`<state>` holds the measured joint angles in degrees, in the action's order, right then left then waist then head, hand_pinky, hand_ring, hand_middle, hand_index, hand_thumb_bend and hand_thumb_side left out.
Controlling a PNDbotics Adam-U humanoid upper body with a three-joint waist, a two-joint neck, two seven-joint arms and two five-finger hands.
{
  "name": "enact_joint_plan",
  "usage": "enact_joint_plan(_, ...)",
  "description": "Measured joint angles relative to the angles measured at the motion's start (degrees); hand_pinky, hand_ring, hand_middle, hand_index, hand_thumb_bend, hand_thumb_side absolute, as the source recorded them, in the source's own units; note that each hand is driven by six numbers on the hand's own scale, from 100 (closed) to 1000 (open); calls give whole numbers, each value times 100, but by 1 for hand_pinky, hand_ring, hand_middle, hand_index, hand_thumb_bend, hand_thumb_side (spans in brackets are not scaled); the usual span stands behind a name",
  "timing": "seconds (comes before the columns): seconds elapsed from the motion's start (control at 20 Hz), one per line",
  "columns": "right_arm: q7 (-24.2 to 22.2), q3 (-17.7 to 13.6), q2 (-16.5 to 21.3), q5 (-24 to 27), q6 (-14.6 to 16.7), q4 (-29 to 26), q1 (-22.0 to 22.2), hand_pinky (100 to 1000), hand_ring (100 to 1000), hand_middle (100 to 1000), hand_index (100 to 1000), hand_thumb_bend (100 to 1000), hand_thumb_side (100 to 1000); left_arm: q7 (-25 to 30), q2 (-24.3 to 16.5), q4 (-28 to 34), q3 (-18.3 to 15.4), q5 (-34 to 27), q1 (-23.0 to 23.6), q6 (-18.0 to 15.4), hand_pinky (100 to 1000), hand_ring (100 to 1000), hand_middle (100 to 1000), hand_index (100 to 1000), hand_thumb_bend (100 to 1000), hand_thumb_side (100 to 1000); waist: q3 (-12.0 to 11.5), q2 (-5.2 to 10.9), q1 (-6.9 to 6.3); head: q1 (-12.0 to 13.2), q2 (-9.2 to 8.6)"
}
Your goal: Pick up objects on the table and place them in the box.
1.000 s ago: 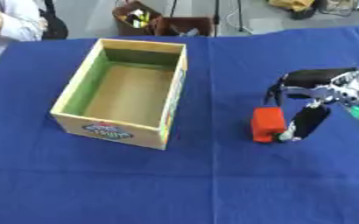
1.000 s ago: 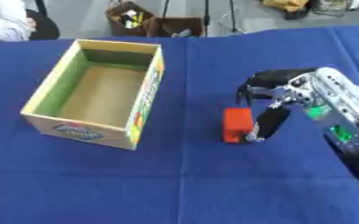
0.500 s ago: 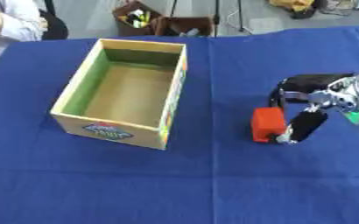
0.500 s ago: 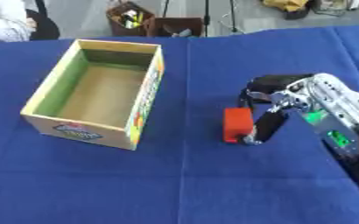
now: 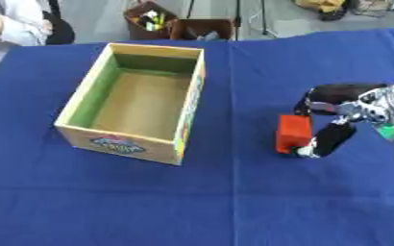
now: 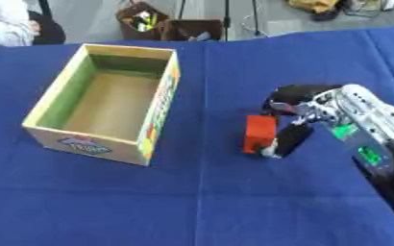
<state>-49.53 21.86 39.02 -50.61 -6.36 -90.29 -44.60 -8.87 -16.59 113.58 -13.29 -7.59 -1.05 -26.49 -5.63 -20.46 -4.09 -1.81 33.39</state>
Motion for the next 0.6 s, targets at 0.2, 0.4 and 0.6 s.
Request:
enact_joint_plan(0.2,121,-39,0,30,-67,-61,-1,817,826,455,561,100,527,0,-1,0,0,0,0,0,493,686,596,754,340,869,18,0,2,0,-19)
enact_joint_plan(0.4,280,-109,1,34,-168,-155,-27,809,810,435,522,100,547,1,-2,0,0,0,-1,1,493,686,596,754,339,868,25,0,13,0,-22)
enact_joint_plan(0.6,443,-199,1,34,-257,-315,-124,794,791,407,487,100,562,1,-3,0,0,0,-1,2,493,686,597,754,337,867,32,0,17,0,-23)
